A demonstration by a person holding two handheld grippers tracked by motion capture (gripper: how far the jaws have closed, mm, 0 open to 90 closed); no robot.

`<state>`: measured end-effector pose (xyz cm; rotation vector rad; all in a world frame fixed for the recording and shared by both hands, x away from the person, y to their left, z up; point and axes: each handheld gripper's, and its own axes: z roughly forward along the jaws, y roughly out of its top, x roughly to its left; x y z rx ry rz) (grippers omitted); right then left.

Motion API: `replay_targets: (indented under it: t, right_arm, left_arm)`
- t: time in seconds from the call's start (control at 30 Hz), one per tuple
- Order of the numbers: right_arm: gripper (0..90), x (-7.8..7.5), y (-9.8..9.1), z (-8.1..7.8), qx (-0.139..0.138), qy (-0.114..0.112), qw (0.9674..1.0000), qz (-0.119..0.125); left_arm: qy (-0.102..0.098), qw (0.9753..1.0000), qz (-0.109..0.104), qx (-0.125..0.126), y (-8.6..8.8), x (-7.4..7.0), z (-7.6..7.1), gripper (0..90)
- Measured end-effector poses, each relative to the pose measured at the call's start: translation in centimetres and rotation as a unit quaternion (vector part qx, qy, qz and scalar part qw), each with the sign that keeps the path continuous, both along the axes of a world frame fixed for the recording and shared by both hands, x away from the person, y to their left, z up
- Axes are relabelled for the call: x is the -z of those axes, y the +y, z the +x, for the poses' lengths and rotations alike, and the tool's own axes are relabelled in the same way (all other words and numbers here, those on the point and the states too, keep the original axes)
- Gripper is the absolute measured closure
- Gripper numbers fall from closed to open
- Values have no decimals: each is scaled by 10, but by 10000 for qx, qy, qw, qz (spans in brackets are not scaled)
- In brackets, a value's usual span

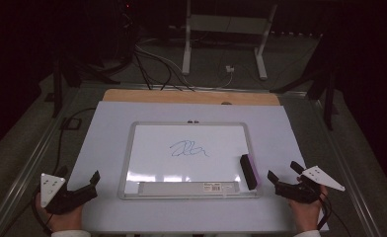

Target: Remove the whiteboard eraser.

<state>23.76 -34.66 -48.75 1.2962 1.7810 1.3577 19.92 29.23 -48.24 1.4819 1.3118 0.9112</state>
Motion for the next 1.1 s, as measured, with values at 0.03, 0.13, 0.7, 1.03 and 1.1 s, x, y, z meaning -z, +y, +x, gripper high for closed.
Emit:
replay_targets:
  t: [0.03, 0.13, 0.7, 1.03, 1.1]
  right_arm:
    - [5, 0, 0, 0, -15, -39, 10000, -19]
    - [5, -2, 2, 0, -78, -72, 9999, -30]
    - [5, -11, 2, -2, -7, -105, 9999, -27]
    - [5, -24, 3, 4, -113, 65, 9999, 50]
    - [5, -27, 4, 7, -158, 157, 9997, 31]
  left_arm:
    - [-11, 10000, 2, 12, 0, 0, 0, 5]
    - [-50, 10000, 17, 46, 0, -1, -1, 5]
    - [-136, 9997, -43, 194, -2, -2, -2, 5]
    - [-93, 9998, -26, 159, -1, 0, -1, 5]
    - [-88, 9998, -21, 162, -2, 0, -1, 5]
